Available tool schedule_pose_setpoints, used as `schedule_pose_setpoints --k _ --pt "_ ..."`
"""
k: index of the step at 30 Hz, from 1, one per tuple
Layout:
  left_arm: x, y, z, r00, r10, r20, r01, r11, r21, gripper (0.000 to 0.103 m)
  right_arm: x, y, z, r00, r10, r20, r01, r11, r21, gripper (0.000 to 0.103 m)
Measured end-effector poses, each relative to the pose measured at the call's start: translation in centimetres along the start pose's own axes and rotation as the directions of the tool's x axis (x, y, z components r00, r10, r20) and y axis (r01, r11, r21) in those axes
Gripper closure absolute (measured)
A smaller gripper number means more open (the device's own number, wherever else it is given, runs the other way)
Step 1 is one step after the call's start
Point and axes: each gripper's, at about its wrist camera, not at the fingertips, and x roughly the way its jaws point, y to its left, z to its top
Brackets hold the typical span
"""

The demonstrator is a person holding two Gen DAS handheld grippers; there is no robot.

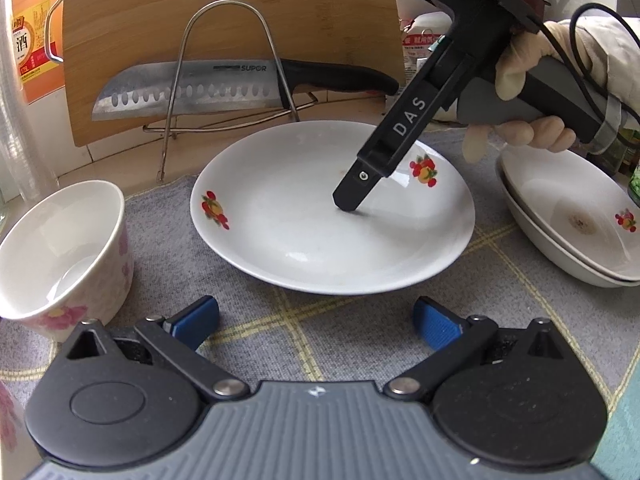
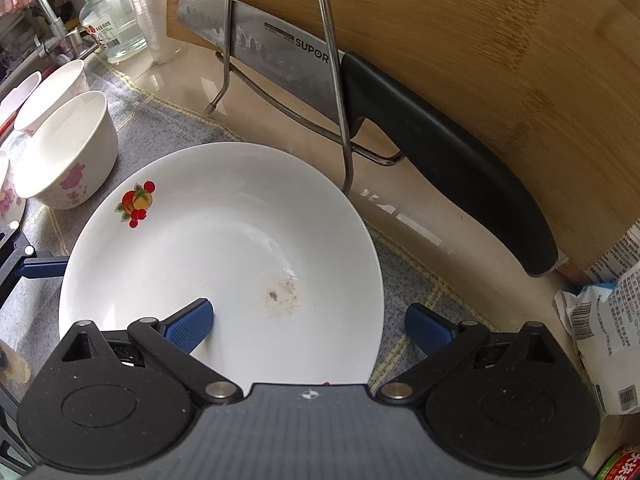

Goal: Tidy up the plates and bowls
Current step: 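Close the right gripper on the rim of the white flower plate, then lift the held plate with the right gripper and carry it toward the stack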

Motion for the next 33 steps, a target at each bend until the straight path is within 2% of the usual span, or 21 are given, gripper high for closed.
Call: schedule_pose_setpoints --k 5,10,18,33 --pt "0.3 0.3 0.2 1.000 -0.016 0.006 0.016 1.000 0.017 0.000 0.3 -0.1 0.9 1.000 0.018 -0.017 -0.018 1.000 0.016 0.000" --pt "0.6 0.6 0.5 1.000 -0.028 0.004 0.028 0.999 0.030 0.000 -0.1 -0.5 1.0 0.991 0.131 0.008 -0.131 0.990 0.048 0.000" --pt "0.9 0.9 1.0 0.999 -0.044 0.005 0.043 0.997 0.059 0.000 -0.3 -1.6 1.0 0.976 0.218 0.030 -0.219 0.973 0.072 0.000" --pt "1.3 0.5 1.4 0.999 -0.036 0.032 0.032 0.993 0.112 0.000 -0.4 -1.8 1.4 0.960 0.278 0.009 -0.278 0.956 0.094 0.000"
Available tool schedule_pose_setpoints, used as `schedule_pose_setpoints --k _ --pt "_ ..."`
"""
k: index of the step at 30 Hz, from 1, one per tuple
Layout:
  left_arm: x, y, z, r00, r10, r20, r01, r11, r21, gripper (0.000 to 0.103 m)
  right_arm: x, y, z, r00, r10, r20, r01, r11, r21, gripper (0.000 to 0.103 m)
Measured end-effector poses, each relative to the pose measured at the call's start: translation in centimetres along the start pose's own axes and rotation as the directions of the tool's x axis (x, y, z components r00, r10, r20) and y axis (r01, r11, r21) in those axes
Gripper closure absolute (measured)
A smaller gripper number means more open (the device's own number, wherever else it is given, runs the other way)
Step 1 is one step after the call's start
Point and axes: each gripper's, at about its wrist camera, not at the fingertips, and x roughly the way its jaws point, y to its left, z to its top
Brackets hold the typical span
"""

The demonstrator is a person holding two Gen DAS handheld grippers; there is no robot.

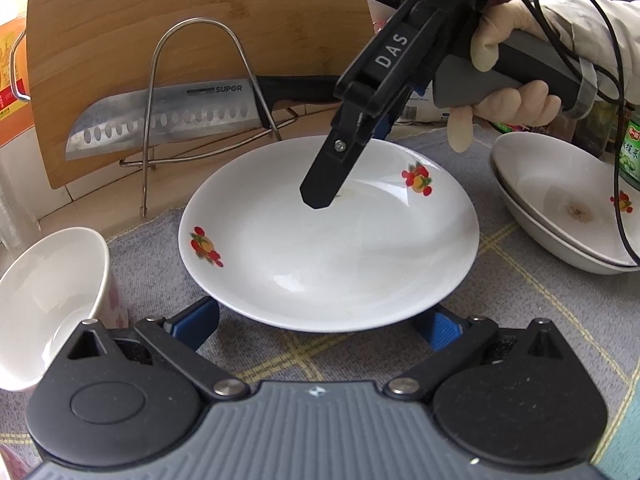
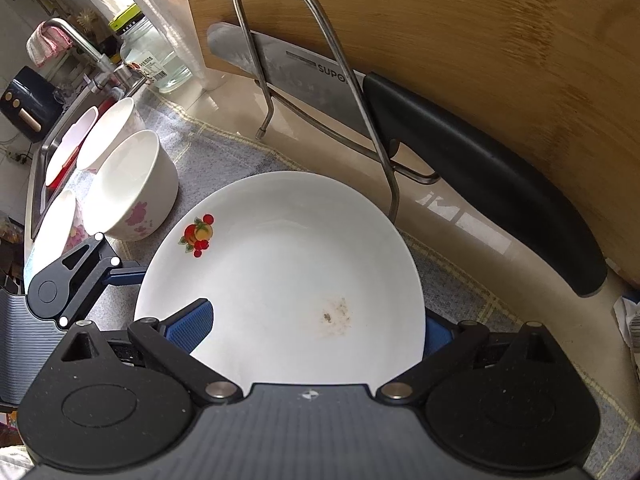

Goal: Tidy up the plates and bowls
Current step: 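Lift the held plate with the right gripper and carry it toward the stack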

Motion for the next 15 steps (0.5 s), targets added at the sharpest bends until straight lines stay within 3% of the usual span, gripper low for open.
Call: schedule_pose_setpoints --k 15 --pt "-0.1 -0.3 -0.1 1.000 -0.006 0.028 0.005 0.999 0.036 0.000 0.8 0.0 1.5 0.999 -0.001 -0.042 0.003 0.999 0.037 0.000"
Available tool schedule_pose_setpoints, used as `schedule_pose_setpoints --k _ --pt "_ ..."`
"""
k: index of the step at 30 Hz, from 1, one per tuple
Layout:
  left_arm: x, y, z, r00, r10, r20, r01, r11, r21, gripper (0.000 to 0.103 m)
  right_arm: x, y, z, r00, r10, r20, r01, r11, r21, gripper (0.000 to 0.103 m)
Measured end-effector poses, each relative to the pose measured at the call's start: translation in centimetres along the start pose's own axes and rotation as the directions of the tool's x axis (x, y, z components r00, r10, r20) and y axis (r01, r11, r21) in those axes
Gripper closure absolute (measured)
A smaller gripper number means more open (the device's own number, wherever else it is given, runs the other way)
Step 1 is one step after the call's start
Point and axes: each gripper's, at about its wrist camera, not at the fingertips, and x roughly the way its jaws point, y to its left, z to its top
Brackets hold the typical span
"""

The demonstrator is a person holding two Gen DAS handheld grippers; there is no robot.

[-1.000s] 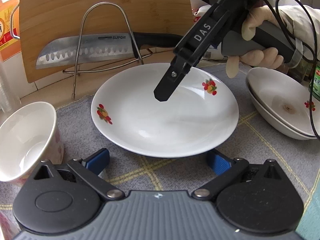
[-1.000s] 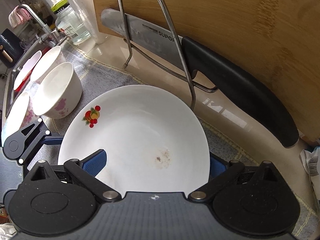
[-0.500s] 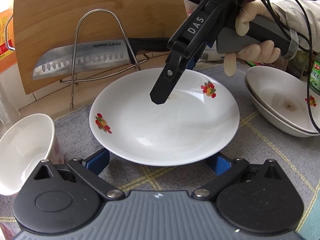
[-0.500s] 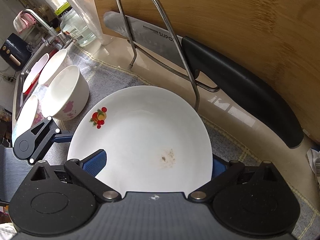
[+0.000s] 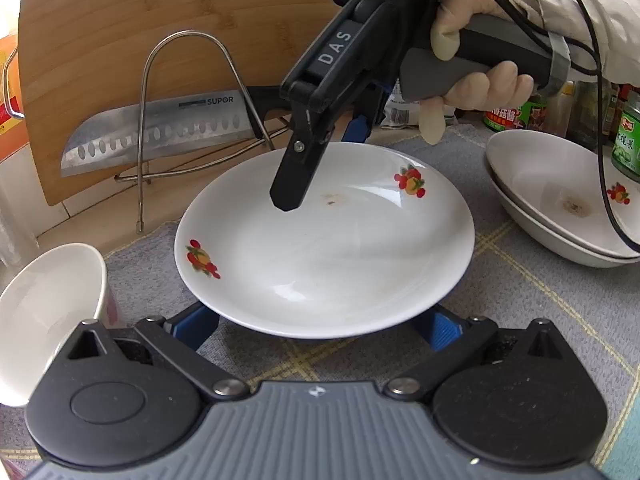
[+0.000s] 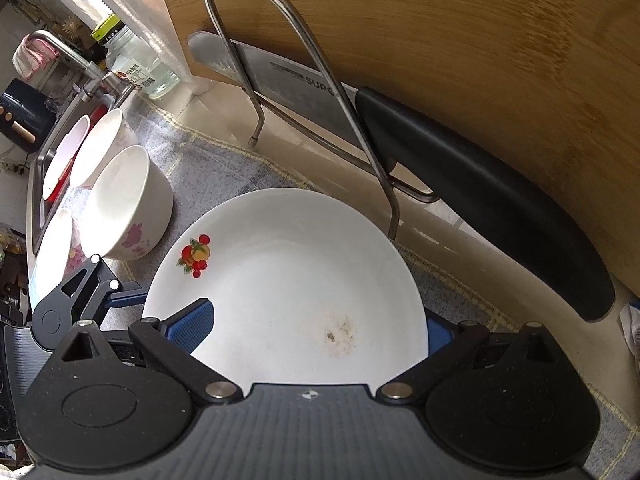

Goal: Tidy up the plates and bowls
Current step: 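Lift the held plate with the right gripper and carry it toward the stack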

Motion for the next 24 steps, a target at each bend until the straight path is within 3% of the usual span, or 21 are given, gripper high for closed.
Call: schedule_pose_setpoints --k 24 --pt "-0.06 -0.14 0.25 1.000 -0.004 -0.006 0.004 1.000 0.016 0.001 0.22 0.65 0.50 0.999 -0.038 -0.037 0.037 0.999 -0.019 0.000"
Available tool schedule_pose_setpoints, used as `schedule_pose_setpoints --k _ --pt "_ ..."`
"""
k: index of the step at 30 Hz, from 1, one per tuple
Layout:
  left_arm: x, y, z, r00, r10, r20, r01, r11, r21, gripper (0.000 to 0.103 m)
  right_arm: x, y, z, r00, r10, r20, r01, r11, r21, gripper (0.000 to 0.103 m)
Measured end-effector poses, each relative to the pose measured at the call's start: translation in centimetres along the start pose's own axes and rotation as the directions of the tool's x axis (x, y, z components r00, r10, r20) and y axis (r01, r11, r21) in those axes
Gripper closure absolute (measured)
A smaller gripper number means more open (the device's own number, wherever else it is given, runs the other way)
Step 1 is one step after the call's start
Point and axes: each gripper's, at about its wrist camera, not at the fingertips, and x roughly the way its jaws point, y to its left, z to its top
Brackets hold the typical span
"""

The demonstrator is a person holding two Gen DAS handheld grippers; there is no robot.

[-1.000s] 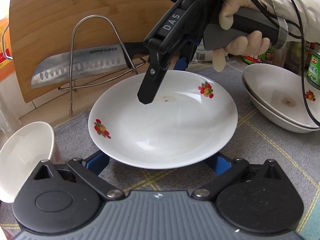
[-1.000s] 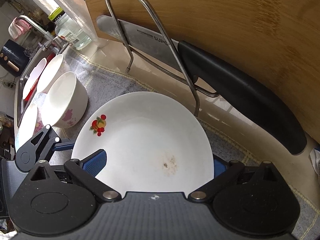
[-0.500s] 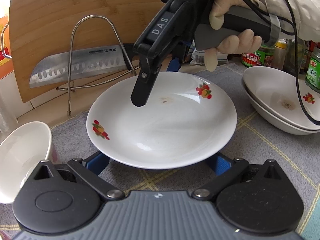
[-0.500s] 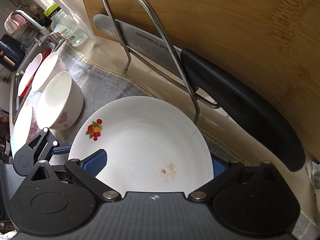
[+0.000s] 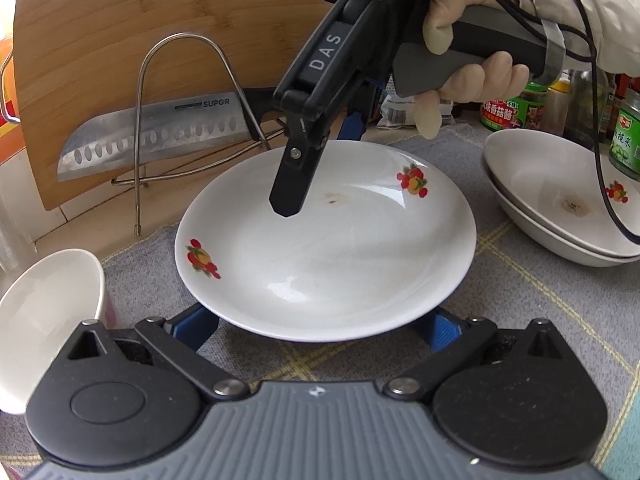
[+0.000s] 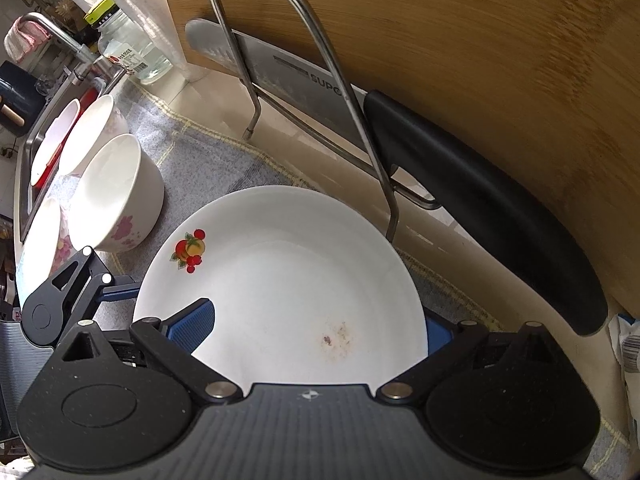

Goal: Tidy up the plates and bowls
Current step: 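Lift the held plate with the right gripper and carry it toward the stack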

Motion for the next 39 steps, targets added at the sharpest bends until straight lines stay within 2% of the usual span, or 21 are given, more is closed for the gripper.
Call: schedule_pose_setpoints --k 11,27,39 --pt "-1.4 -0.3 0.0 1.000 -0.008 -0.010 0.008 1.000 0.005 0.001 -1.1 1.0 -1.0 1.000 0.016 0.014 -0.016 1.000 -0.005 0.000" --pt "-5.8 -1.8 0.0 0.999 -0.017 -0.028 0.015 0.998 -0.055 0.001 -3.7 4.5 -4.2 0.999 0.030 0.035 -0.030 0.999 -0.020 0.000" --pt "-8.0 -3.6 -0.6 0.998 -0.055 -0.041 0.056 0.998 0.032 0.001 -5.1 6.5 -8.5 0.998 0.007 0.058 -0.008 1.000 0.015 0.000"
